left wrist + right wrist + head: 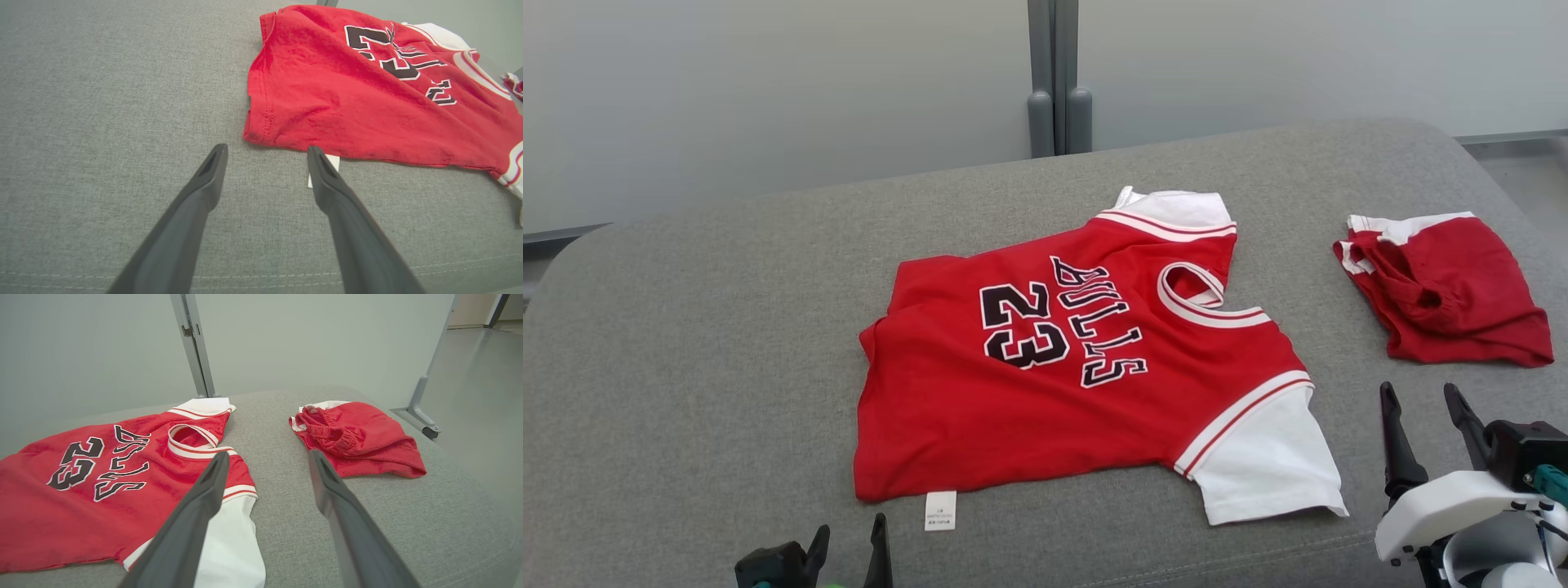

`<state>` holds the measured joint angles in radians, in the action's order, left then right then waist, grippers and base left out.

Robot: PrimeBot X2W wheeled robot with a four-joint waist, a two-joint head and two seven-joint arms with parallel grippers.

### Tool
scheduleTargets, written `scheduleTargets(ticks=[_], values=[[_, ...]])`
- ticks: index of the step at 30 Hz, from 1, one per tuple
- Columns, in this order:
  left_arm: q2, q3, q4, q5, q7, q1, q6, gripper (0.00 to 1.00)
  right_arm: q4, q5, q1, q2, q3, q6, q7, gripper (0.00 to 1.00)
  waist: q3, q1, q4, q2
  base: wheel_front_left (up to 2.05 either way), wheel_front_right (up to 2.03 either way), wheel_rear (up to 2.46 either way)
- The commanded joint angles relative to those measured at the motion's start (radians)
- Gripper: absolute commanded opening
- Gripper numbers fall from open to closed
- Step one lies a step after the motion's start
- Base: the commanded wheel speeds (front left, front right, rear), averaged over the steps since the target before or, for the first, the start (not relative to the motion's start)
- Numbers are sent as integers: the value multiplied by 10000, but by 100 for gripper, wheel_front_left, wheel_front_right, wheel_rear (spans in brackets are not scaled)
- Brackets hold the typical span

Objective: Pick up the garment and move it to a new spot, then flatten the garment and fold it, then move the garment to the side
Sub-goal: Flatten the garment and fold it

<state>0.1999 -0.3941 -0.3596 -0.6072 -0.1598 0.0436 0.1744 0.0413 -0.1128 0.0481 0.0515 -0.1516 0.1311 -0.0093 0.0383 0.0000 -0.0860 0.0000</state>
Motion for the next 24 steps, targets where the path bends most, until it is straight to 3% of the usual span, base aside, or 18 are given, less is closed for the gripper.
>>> scheduleTargets(ticks=[1, 24], values=[[0, 19, -35, -49, -12, -195, -46, 100, 51, -47, 25, 4, 16, -9, 13, 100, -39, 0, -47, 0, 0, 0, 0], [-514, 422, -2916, -870, -369, -2053, -853, 100, 1137, -83, -725, 2, 584, -9, -225, 100, -967, 0, -571, 0, 0, 0, 0]])
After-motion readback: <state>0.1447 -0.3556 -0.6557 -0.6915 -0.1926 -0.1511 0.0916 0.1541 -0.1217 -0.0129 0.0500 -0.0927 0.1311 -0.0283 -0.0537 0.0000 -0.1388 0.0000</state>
